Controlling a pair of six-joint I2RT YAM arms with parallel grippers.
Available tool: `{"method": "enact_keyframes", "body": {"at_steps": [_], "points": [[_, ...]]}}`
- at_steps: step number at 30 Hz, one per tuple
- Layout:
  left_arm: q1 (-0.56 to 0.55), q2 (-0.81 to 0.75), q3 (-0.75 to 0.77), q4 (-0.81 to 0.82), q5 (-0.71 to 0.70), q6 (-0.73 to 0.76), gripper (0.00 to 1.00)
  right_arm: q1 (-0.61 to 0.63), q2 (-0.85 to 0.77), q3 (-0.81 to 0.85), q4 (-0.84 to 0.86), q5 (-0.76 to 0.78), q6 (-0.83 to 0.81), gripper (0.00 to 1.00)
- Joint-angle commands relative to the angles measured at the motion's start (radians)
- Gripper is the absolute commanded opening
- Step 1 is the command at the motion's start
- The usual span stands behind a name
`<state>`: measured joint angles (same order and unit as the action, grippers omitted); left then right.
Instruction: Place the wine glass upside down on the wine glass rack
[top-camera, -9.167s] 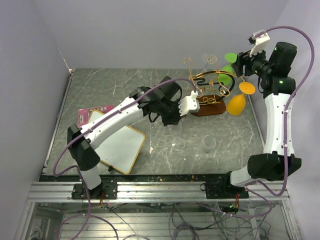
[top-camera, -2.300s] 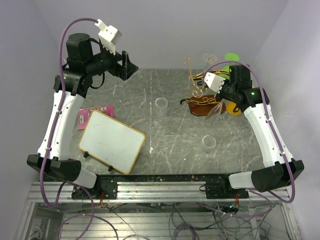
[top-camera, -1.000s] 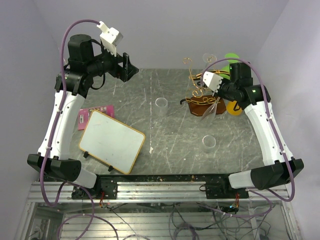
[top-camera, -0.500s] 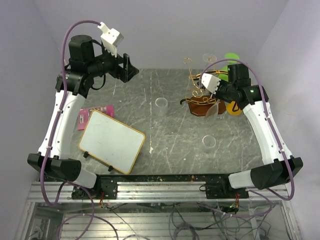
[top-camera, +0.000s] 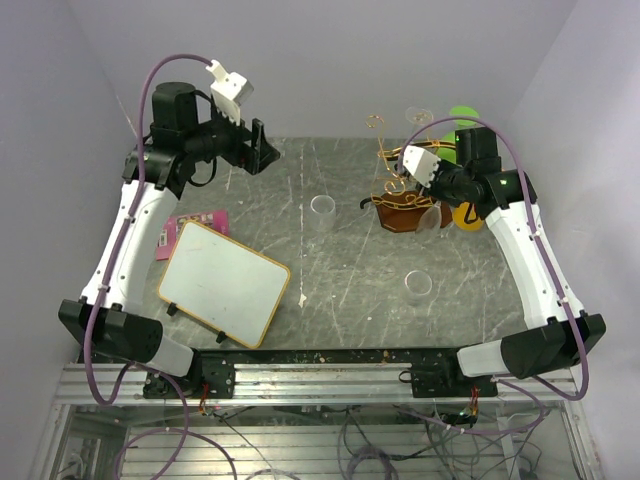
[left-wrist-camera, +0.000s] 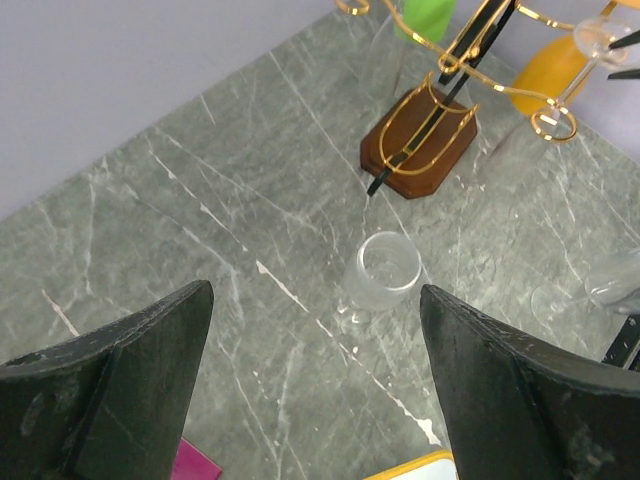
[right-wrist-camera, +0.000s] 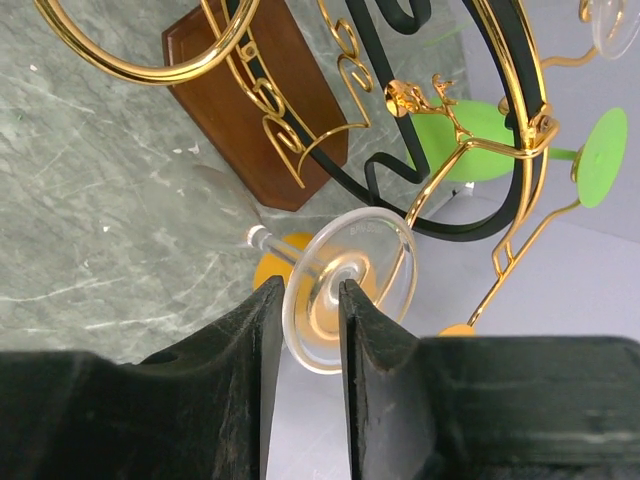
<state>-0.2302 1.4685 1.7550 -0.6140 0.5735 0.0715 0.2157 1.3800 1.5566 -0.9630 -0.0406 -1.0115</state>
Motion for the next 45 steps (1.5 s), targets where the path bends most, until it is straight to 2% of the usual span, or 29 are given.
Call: {"method": "enact_keyframes", "body": {"at_steps": [1, 4, 11, 15, 23, 32, 45], "points": [[0.005, 0.015, -0.066, 0.070, -0.003, 0.012, 0.95, 0.004, 0.009, 0.019, -0.014, -0.044, 0.020, 0.30], [0.001, 0.029, -0.106, 0.109, -0.017, 0.005, 0.95, 0.002, 0.008, 0.030, -0.026, -0.079, 0.028, 0.37], [-0.053, 0.074, -0.138, 0.140, -0.052, 0.026, 0.94, 0.004, 0.006, 0.072, -0.056, -0.169, 0.045, 0.45], [-0.113, 0.117, -0.134, 0.124, -0.106, 0.065, 0.93, 0.004, 0.010, 0.119, -0.076, -0.230, 0.057, 0.54], [-0.253, 0.243, -0.074, 0.039, -0.257, 0.157, 0.90, -0.027, 0.005, 0.211, -0.075, -0.342, 0.117, 0.61], [-0.326, 0.421, 0.068, -0.083, -0.348, 0.155, 0.69, -0.067, -0.023, 0.191, -0.046, -0.357, 0.142, 0.64], [-0.361, 0.510, 0.130, -0.148, -0.370, 0.181, 0.45, -0.088, -0.035, 0.159, -0.027, -0.348, 0.148, 0.64]]}}
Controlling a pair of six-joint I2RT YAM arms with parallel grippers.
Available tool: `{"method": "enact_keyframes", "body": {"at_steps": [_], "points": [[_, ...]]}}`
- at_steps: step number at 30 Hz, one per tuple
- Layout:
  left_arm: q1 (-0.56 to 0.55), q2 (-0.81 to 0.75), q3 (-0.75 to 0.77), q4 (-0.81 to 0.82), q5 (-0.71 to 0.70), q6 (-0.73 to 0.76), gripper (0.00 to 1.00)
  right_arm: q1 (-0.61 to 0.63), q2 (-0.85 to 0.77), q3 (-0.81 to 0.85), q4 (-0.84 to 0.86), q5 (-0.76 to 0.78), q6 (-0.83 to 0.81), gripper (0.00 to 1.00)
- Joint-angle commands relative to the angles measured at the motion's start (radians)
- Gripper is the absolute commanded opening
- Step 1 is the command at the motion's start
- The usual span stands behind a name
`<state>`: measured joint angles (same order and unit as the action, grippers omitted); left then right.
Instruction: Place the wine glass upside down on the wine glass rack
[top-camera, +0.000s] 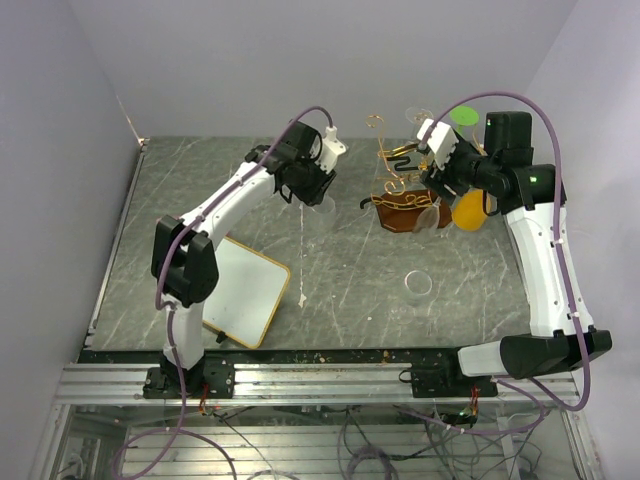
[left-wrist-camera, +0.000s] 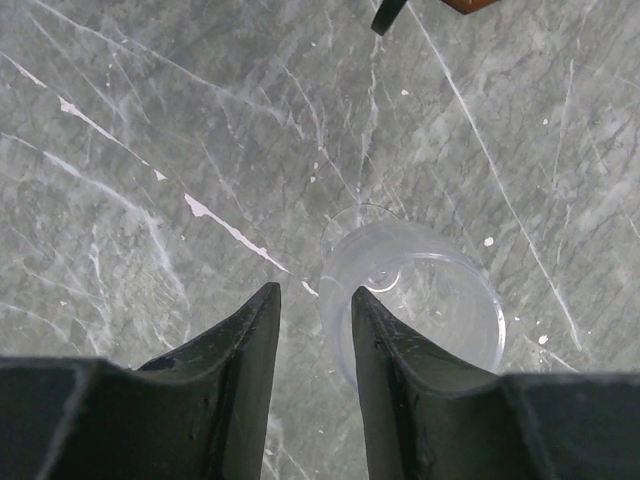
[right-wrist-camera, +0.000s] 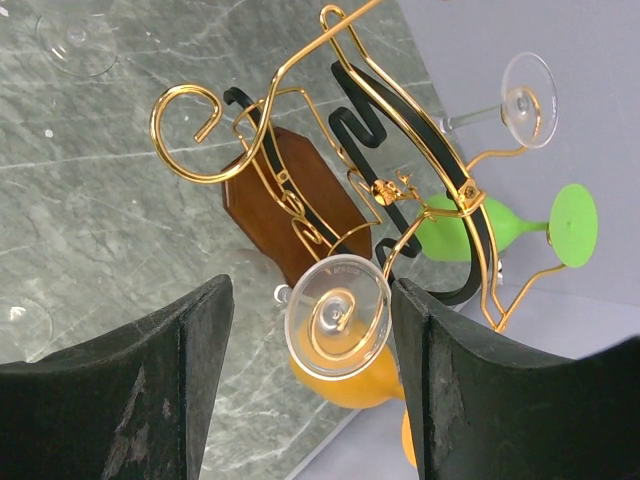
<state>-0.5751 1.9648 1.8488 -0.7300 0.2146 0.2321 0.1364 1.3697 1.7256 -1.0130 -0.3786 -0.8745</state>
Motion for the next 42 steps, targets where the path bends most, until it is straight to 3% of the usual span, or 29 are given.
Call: {"method": "enact_keyframes", "body": {"at_steps": [1, 5, 11, 18, 24, 29, 34, 37, 42], "points": [[-0.018, 0.015, 0.036, -0.035, -0.009, 0.023, 0.43, -0.009, -0.024, -0.013, 0.024, -0.010, 0.010, 0.64], [-0.024, 0.027, 0.046, -0.051, -0.001, 0.030, 0.33, -0.011, -0.023, -0.018, 0.029, -0.009, 0.012, 0.64], [-0.025, 0.018, 0.070, -0.080, 0.014, 0.073, 0.08, -0.014, -0.013, -0.005, 0.040, 0.000, 0.032, 0.64], [-0.024, -0.074, 0.077, -0.113, 0.037, 0.115, 0.07, -0.018, 0.017, 0.047, 0.073, 0.006, 0.101, 0.65], [0.006, -0.164, 0.133, -0.146, 0.091, 0.101, 0.07, -0.020, 0.072, 0.128, 0.146, -0.066, 0.253, 0.64], [0.124, -0.252, 0.133, -0.078, 0.204, -0.014, 0.07, -0.016, 0.126, 0.167, 0.232, -0.200, 0.424, 0.63], [0.255, -0.347, 0.088, 0.105, 0.309, -0.208, 0.07, 0.004, 0.184, 0.185, 0.348, -0.326, 0.614, 0.63], [0.268, -0.389, 0.067, 0.228, 0.286, -0.285, 0.07, 0.028, 0.220, 0.169, 0.442, -0.363, 0.733, 0.63], [0.270, -0.380, 0.123, 0.285, 0.267, -0.382, 0.07, 0.085, 0.282, 0.146, 0.549, -0.390, 0.908, 0.65]]}}
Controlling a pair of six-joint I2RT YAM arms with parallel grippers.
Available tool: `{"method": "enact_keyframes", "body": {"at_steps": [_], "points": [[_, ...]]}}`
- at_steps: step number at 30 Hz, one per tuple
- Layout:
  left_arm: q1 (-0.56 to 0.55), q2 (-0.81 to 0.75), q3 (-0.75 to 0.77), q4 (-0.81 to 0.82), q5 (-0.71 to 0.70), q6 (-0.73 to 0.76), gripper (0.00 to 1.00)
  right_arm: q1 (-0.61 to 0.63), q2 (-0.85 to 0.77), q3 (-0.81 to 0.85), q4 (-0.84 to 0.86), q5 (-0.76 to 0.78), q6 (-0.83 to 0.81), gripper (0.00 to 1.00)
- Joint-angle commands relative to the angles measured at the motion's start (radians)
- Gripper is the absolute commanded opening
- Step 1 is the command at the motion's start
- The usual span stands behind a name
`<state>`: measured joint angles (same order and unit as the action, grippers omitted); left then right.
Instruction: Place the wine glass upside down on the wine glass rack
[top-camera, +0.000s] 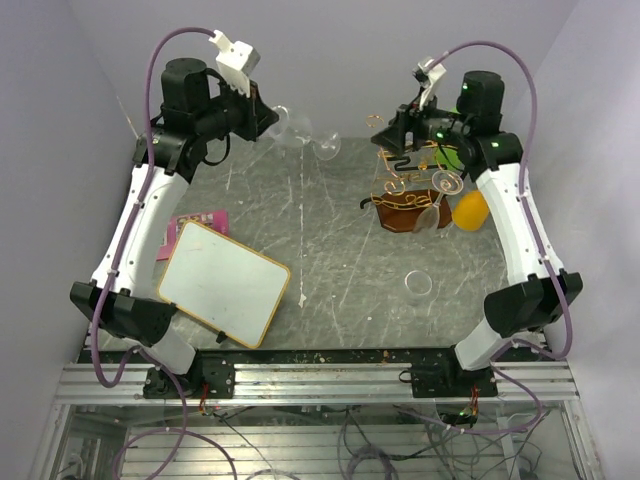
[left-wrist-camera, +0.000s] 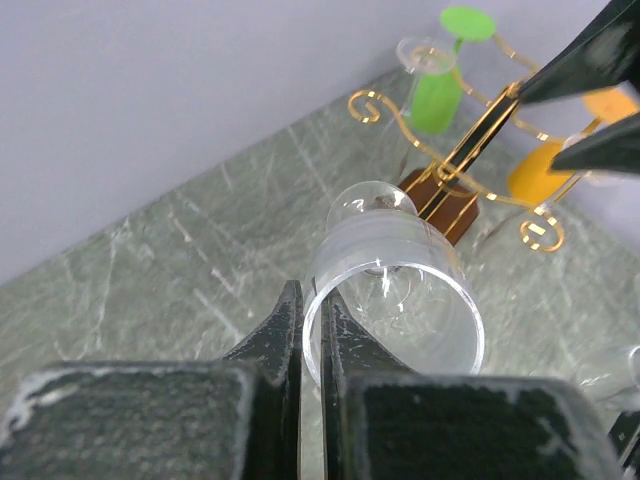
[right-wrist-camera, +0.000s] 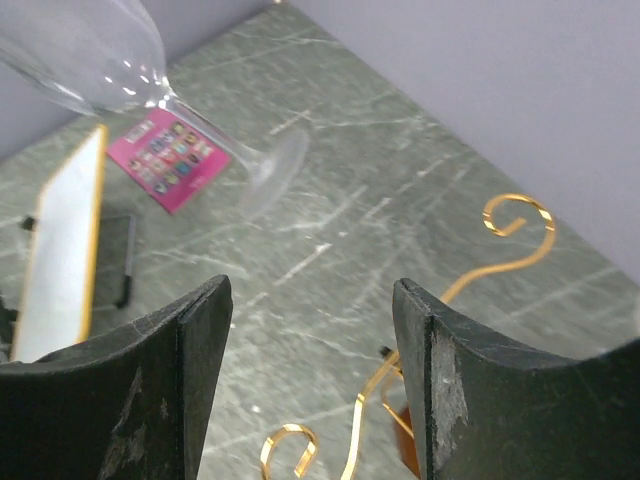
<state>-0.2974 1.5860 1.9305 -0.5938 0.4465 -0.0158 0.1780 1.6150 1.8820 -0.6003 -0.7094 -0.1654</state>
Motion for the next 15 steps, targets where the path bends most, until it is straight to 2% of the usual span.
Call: {"method": "enact_keyframes", "body": {"at_steps": [1, 10, 13, 15], "points": [[-0.008, 0.000, 0.045, 0.162, 0.034, -0.151, 0.07, 0.056, 0.050, -0.005, 0.141, -0.054, 0.217, 0.65], [-0.007, 0.002, 0.027, 0.220, 0.075, -0.222, 0.07, 0.150, 0.118, 0.022, 0.140, 0.115, 0.309, 0.67], [-0.008, -0.001, 0.020, 0.225, 0.083, -0.221, 0.07, 0.156, 0.127, 0.008, 0.156, 0.113, 0.337, 0.65], [-0.008, -0.001, 0.014, 0.231, 0.090, -0.224, 0.07, 0.158, 0.132, 0.003, 0.167, 0.110, 0.358, 0.59]]}}
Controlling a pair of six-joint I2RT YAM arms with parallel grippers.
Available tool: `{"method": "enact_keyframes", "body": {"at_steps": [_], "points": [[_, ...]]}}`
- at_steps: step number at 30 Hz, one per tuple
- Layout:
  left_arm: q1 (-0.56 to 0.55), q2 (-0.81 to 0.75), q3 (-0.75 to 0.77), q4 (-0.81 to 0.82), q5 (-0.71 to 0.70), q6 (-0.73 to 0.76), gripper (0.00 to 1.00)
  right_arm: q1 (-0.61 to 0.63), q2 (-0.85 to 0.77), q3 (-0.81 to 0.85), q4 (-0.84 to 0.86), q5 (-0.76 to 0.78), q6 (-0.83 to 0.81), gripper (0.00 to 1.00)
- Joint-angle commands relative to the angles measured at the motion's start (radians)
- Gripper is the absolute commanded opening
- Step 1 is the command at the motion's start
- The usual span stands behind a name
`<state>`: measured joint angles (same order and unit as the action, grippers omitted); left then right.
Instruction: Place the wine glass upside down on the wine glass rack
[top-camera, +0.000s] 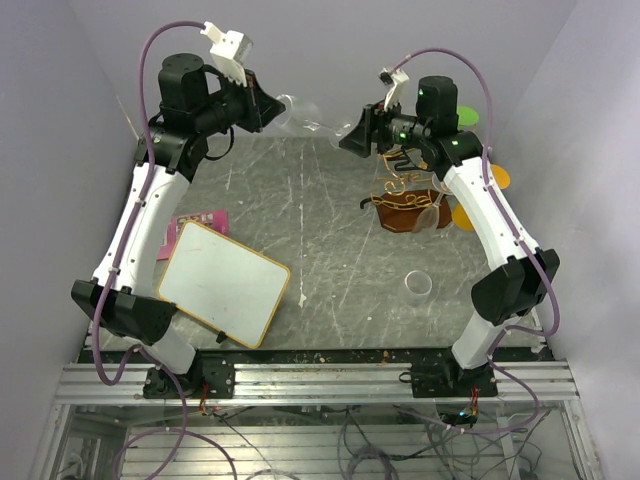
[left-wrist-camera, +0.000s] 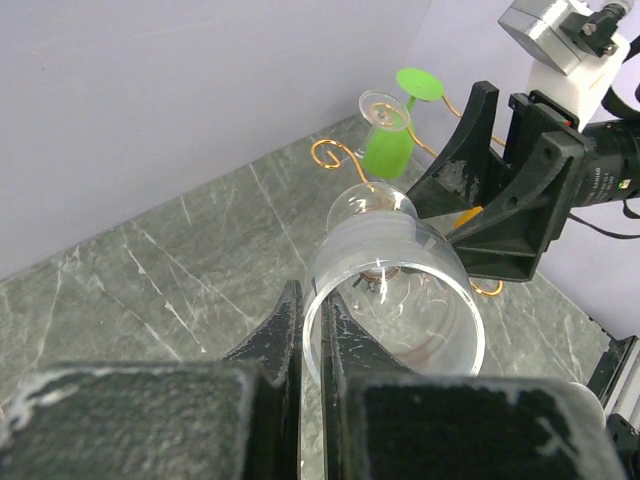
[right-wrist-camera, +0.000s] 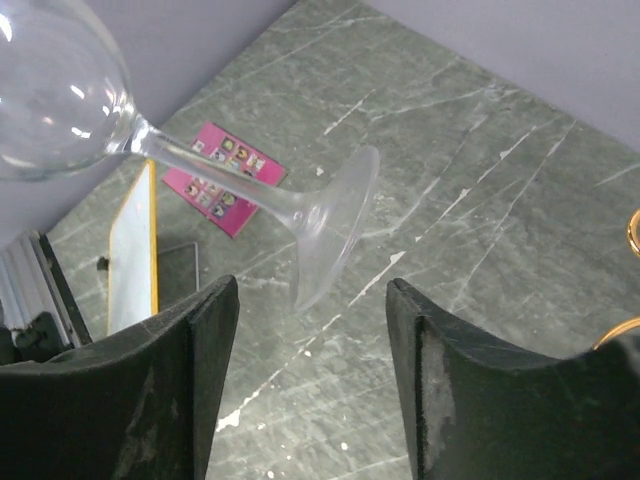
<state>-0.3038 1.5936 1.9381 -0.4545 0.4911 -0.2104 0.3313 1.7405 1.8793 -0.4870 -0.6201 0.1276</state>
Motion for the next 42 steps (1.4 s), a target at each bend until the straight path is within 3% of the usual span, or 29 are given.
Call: {"method": "enact_keyframes", "body": {"at_steps": [1, 16, 23, 34, 42], "points": [[-0.001, -0.009, 0.003, 0.094, 0.048, -0.030, 0.07, 0.005, 0.007, 0.006, 0.056, 0.022, 0.070, 0.56], [-0.002, -0.026, -0.050, 0.131, 0.098, -0.039, 0.07, 0.005, 0.012, -0.003, 0.082, 0.034, 0.125, 0.26], [-0.001, -0.030, -0.072, 0.150, 0.131, -0.037, 0.07, 0.005, 0.006, 0.008, 0.063, 0.083, 0.105, 0.01], [-0.001, -0.051, -0.170, 0.186, 0.227, -0.051, 0.49, -0.056, 0.001, 0.035, 0.066, 0.093, 0.054, 0.00], [0.002, -0.084, -0.199, 0.062, 0.190, 0.084, 0.66, -0.093, 0.000, 0.047, 0.065, 0.120, -0.026, 0.00]]}}
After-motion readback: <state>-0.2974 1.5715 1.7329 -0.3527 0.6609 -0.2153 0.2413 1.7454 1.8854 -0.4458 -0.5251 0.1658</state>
